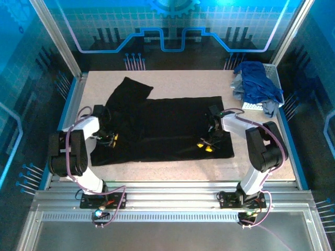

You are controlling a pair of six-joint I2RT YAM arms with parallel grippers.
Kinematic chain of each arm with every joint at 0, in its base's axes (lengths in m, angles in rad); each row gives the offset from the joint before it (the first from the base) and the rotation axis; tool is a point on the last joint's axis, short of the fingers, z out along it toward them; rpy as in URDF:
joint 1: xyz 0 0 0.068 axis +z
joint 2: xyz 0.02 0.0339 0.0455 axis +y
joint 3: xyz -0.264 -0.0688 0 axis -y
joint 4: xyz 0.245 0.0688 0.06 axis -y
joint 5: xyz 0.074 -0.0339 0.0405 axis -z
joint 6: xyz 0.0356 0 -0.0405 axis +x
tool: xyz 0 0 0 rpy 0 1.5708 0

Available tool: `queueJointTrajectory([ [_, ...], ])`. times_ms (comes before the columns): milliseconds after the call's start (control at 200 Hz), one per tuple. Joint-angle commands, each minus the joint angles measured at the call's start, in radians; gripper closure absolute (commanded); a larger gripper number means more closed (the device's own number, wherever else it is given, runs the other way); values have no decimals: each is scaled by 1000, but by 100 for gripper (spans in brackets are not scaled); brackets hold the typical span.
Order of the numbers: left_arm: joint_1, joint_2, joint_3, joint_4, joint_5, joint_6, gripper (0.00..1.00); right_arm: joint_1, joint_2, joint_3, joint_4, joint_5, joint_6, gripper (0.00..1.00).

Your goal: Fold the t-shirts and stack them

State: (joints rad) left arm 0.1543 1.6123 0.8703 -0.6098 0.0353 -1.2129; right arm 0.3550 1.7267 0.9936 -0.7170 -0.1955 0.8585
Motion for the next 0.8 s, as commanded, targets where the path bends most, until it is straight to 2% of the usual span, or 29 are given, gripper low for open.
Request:
queueJointTrajectory([
  [0,77,-16,-50,-63,-97,-20,70,64,30,9,-77,-17,62,62],
  [125,139,-13,-48,-27,-67,42,69,121,22,21,-105,-24,116,61],
  [225,148,10,21,-32,-56,128,68,138,-7,48,-112,2,136,60],
  [280,135,15,72,-26,-38,183,65,137,-37,77,-116,49,122,58],
  [360,88,15,184,-81,-69,245,58,125,-93,141,-119,141,72,55],
  [465,18,31,335,-117,-91,287,53,62,-120,217,-95,211,-4,53],
  [555,-25,97,472,-96,-73,313,49,-15,-58,320,-105,257,-64,53],
  [635,-44,198,595,-47,-11,326,48,-78,33,433,-110,291,-96,54],
  [715,-53,300,704,42,41,333,48,-118,130,543,-97,331,-128,54],
  [795,-61,404,812,113,33,394,49,-143,234,651,-97,361,-156,54],
])
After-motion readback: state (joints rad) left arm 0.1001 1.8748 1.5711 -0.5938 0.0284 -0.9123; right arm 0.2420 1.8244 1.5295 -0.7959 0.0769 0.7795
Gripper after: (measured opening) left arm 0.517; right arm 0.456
